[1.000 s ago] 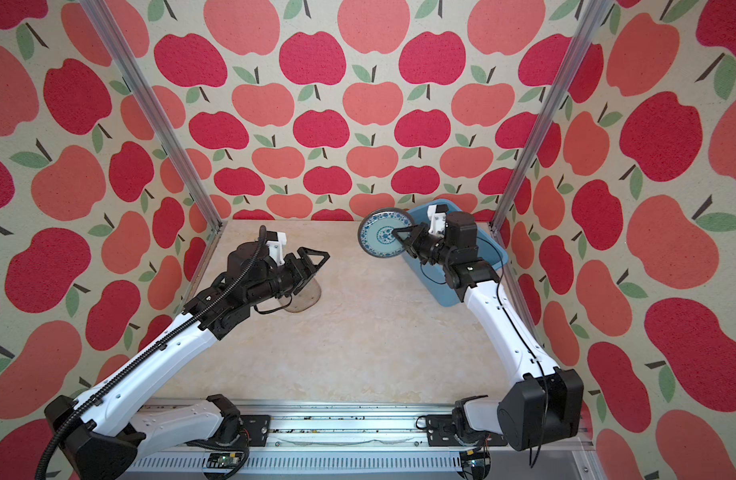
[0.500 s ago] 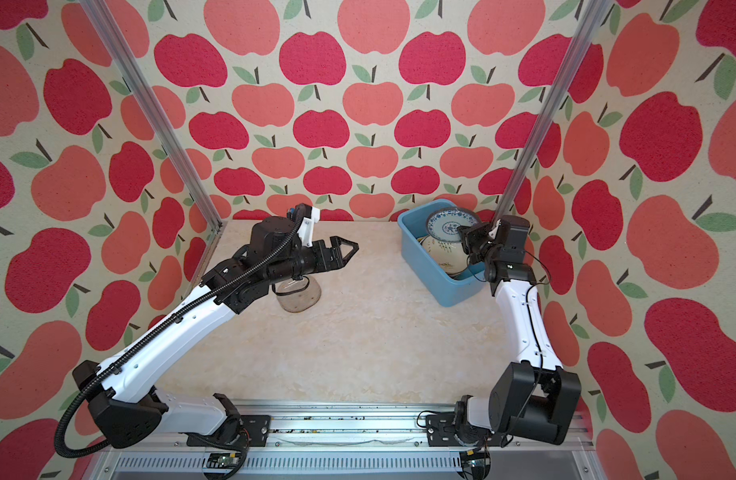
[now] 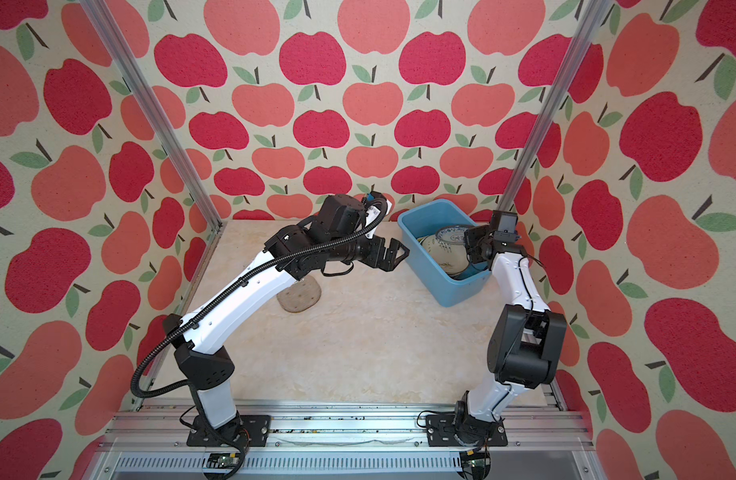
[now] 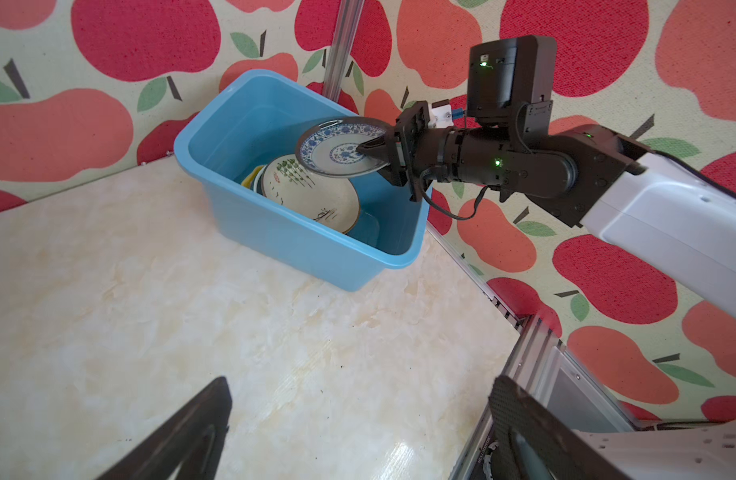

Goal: Place the plates into the plastic bin on the countertop
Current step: 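Lower the floral plate into the bin onto the stack with the left gripper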

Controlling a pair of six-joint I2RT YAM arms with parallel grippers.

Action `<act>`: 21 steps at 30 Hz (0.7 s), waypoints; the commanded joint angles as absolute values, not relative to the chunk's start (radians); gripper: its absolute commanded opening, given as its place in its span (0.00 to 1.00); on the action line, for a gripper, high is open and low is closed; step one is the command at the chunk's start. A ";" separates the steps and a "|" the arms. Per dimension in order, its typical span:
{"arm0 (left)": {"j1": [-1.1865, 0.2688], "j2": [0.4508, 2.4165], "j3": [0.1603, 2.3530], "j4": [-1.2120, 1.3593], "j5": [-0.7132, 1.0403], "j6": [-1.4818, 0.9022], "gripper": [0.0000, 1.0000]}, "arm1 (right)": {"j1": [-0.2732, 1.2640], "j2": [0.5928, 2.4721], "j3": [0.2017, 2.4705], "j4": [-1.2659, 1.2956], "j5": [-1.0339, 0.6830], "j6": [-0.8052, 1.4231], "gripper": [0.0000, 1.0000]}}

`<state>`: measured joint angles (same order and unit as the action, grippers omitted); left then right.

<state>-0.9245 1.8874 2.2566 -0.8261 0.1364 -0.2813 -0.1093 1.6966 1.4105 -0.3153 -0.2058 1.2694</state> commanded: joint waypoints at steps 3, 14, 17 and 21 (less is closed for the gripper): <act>-0.970 2.001 2.447 -1.006 0.089 -0.177 0.99 | -0.081 1.755 1.461 -0.387 -0.169 1.284 0.08; -0.995 2.052 2.520 -1.034 0.093 -0.199 0.99 | -0.066 1.832 1.470 -0.390 -0.170 1.294 0.09; -0.999 2.047 2.514 -1.041 0.069 -0.193 0.99 | -0.067 1.858 1.493 -0.406 -0.175 1.292 0.12; -1.000 2.036 2.504 -1.036 0.051 -0.189 0.99 | -0.065 1.881 1.501 -0.420 -0.174 1.297 0.16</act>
